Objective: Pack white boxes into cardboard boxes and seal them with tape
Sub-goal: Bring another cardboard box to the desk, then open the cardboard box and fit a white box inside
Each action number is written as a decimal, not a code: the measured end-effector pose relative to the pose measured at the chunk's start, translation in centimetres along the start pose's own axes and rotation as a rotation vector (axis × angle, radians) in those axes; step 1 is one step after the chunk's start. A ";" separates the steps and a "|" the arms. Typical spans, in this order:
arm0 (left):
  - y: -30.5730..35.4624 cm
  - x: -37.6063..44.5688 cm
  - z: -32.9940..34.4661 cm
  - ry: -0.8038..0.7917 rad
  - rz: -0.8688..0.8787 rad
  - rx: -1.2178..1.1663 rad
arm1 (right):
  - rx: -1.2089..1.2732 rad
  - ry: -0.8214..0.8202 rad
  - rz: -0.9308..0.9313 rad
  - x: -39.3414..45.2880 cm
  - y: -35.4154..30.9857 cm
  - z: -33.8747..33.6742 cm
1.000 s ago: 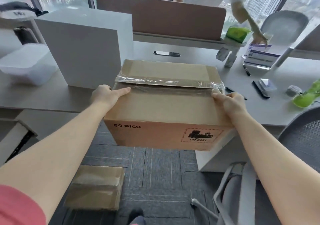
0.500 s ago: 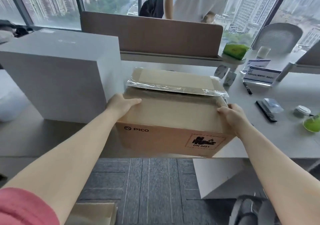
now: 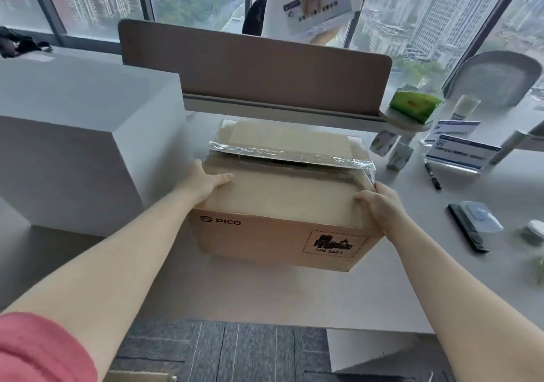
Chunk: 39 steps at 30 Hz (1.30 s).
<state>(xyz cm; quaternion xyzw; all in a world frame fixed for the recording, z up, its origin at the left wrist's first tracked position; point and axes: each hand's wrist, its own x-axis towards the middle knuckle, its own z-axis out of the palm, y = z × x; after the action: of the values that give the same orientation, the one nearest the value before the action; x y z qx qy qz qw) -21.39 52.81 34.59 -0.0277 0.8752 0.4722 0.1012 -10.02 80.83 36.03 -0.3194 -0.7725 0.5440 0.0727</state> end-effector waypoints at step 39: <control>9.6 -0.1 11.0 0.051 0.394 0.814 | 0.088 0.059 -0.125 7.2 2.1 -4.6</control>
<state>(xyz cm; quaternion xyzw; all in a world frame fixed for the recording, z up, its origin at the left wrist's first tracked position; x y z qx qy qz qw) -21.04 67.26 36.57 0.1700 0.9804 0.0991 -0.0096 -12.65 89.06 34.31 -0.2829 -0.7639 0.5621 0.1431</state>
